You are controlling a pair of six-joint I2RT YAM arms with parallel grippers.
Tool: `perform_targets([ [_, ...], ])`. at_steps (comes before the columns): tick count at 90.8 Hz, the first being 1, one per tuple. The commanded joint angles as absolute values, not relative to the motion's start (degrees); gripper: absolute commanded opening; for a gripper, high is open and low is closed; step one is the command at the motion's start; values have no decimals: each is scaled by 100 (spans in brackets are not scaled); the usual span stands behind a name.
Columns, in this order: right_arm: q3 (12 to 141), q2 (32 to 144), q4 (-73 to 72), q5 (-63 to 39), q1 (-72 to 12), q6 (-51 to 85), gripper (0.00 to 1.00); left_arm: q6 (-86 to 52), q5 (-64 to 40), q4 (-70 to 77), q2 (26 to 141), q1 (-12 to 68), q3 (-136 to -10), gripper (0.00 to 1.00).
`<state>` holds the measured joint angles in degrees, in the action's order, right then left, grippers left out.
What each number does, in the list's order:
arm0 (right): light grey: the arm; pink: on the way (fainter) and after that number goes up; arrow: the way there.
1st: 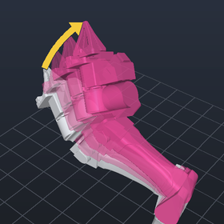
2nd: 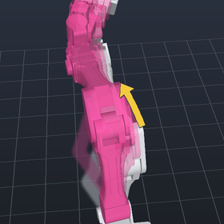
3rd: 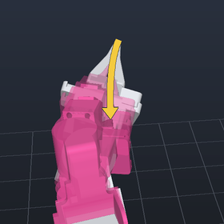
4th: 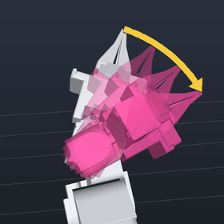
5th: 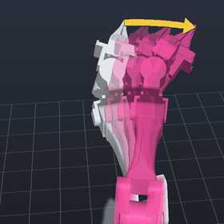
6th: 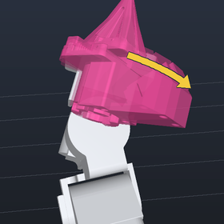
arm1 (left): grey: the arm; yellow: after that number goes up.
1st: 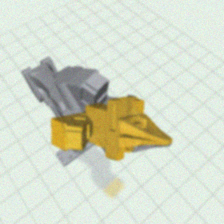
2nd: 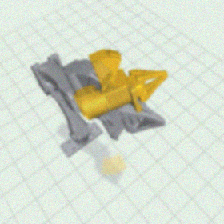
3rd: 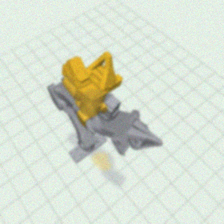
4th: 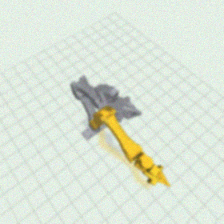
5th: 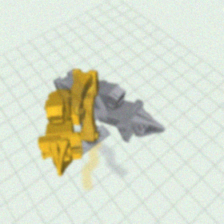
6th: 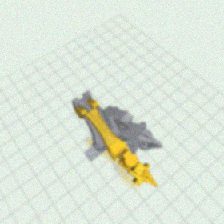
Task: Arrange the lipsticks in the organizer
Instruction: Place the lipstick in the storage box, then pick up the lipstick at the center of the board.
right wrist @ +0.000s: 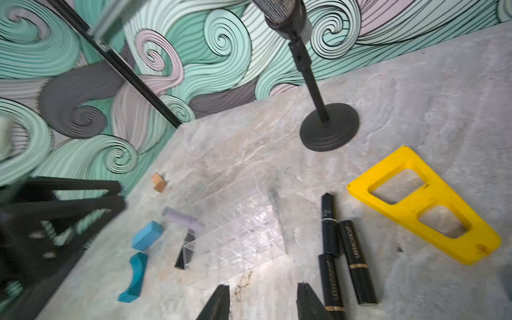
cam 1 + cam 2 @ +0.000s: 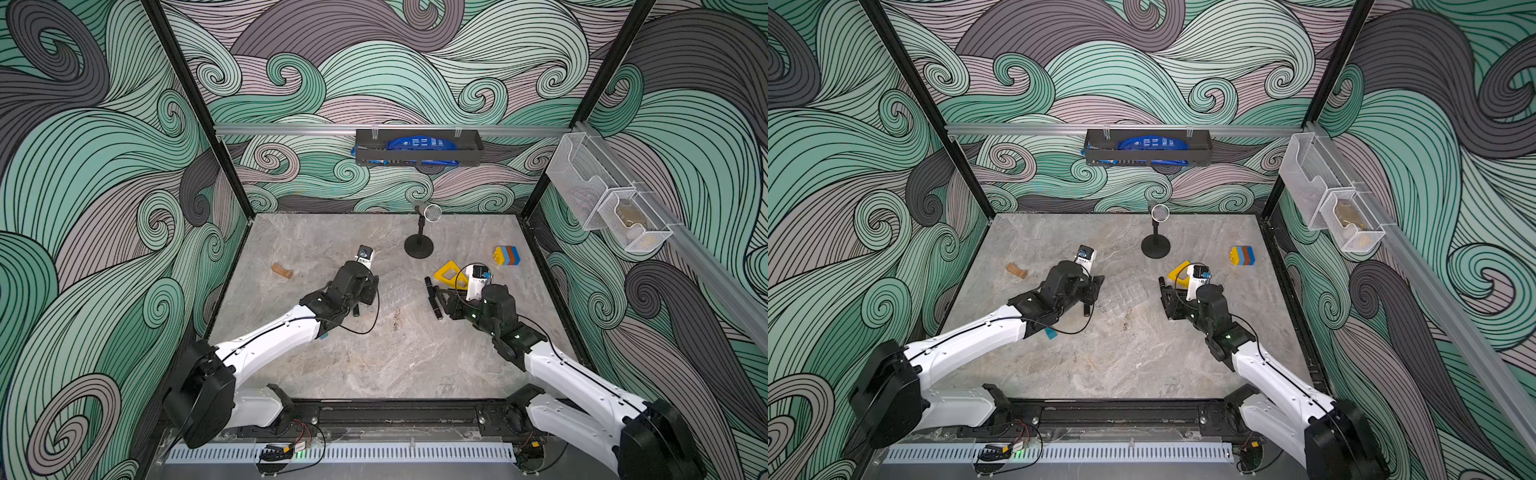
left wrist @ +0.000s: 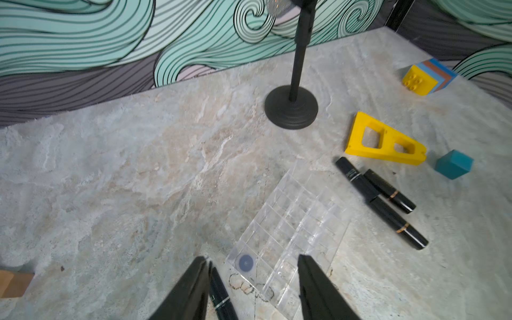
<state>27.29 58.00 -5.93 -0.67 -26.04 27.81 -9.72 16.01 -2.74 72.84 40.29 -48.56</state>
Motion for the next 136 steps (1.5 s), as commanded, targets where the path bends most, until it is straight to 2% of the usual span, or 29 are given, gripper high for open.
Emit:
perform_targets([
  [1,3232,6221,565,313,-2581,2211,45,-1077,1466,-877,6913,4038,-5031,56],
  [16,3884,7153,1200,276,-2625,1944,43,-1294,1367,-1728,6590,4007,-5228,56],
  [37,4443,8104,1289,551,-3032,1939,43,-1696,1142,-1785,5964,3984,-4752,53],
  [48,4555,8305,1302,593,-3034,1936,43,-1633,1364,-2002,5935,3981,-4752,53],
  [73,4799,8762,1409,657,-3068,1860,42,-2053,385,-1486,6164,3981,-4480,52],
  [136,4849,9396,1321,987,-3260,1872,39,-2055,280,-1523,6299,3981,-4446,50],
])
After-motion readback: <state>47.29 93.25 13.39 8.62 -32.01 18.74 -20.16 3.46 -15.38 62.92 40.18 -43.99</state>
